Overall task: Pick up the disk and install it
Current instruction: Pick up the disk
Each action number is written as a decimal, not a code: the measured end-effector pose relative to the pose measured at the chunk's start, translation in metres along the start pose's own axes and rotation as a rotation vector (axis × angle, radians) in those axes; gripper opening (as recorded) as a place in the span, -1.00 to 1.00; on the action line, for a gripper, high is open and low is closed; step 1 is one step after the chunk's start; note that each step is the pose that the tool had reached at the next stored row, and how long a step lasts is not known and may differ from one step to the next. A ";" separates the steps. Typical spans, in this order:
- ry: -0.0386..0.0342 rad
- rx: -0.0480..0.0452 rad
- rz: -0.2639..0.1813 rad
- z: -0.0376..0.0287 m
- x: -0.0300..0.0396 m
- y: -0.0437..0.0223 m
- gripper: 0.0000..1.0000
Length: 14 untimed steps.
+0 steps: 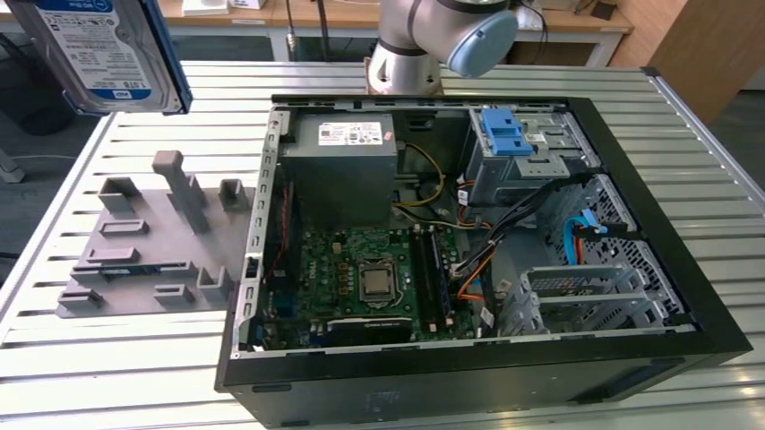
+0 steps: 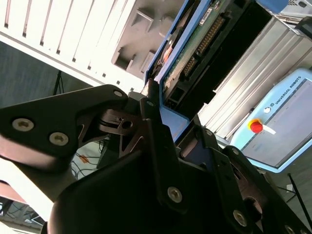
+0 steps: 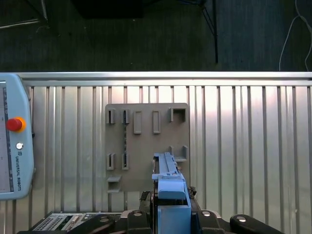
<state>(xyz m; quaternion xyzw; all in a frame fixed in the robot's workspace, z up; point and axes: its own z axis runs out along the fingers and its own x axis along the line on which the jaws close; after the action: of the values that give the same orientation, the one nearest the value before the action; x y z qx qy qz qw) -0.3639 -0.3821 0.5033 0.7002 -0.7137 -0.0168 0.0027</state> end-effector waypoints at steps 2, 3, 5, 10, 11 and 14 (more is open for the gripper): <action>0.0000 0.0000 0.000 -0.0001 0.0046 -0.0007 -0.27; -0.0001 0.0001 0.000 -0.0001 0.0068 -0.0011 -0.27; -0.0001 0.0001 0.000 -0.0002 0.0105 -0.0023 -0.27; -0.0013 -0.0002 0.000 -0.0005 0.0136 -0.0044 -0.27; -0.0022 0.0003 0.000 -0.0004 0.0138 -0.0042 -0.27; -0.0045 0.0046 -0.001 -0.0008 0.0138 -0.0027 -0.27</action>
<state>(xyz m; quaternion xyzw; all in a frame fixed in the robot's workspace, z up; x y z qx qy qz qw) -0.3615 -0.3960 0.5038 0.7004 -0.7136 -0.0167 -0.0005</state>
